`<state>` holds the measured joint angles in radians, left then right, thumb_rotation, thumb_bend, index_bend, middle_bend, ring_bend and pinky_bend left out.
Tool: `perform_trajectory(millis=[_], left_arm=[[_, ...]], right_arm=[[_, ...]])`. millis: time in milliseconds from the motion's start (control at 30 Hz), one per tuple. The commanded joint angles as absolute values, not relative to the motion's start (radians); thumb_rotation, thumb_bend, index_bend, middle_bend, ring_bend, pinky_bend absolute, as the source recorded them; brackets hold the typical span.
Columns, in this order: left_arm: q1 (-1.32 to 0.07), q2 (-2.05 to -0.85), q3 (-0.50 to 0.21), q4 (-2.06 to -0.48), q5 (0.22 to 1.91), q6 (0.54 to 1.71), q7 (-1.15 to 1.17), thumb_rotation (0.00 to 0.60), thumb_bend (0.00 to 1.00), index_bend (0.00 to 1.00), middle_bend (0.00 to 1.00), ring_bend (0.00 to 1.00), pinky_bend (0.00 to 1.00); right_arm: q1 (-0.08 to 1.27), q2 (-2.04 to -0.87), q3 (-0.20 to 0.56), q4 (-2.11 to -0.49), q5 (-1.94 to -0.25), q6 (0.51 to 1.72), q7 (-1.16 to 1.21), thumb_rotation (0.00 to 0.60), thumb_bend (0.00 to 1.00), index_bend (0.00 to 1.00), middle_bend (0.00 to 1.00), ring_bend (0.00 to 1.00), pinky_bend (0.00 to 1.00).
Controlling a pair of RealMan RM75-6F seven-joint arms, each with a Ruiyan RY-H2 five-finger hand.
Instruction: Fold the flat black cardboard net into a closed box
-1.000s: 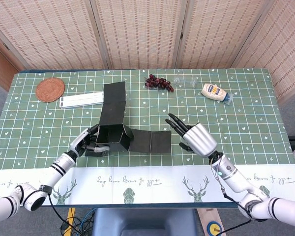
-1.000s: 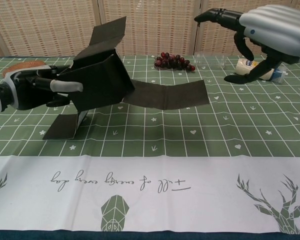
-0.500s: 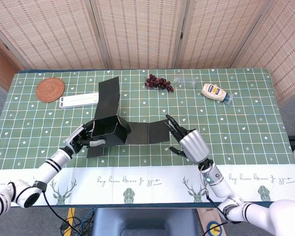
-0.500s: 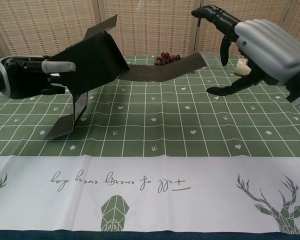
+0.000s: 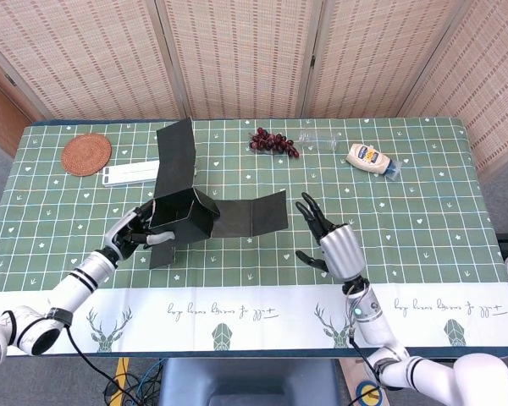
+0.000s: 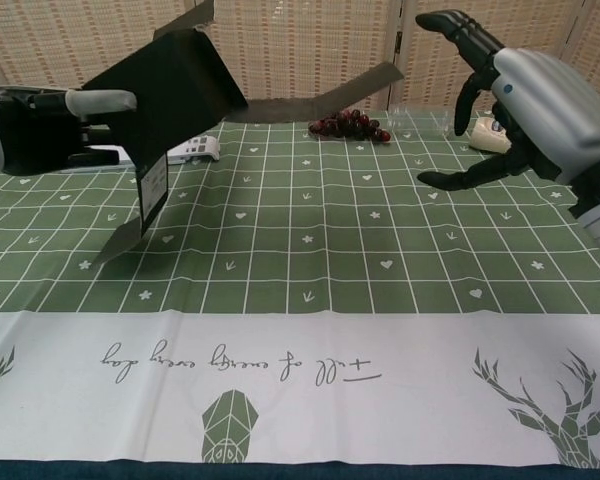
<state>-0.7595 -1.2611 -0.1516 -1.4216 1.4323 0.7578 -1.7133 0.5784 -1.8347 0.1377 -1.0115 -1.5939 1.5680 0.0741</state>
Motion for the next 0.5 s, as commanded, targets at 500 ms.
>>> perform_trajectory(millis=[500], left_arm=[[-0.758,-1.239,-0.166,-1.461,1.441,0.754,-1.698,0.6,0.17,0.23,0.17,0.63,0.91]], right_arm=[[0.589,-1.815,0.14,-1.092,-1.492,1.311,0.062,0.6,0.0,0.0,0.16,0.59,1.0]])
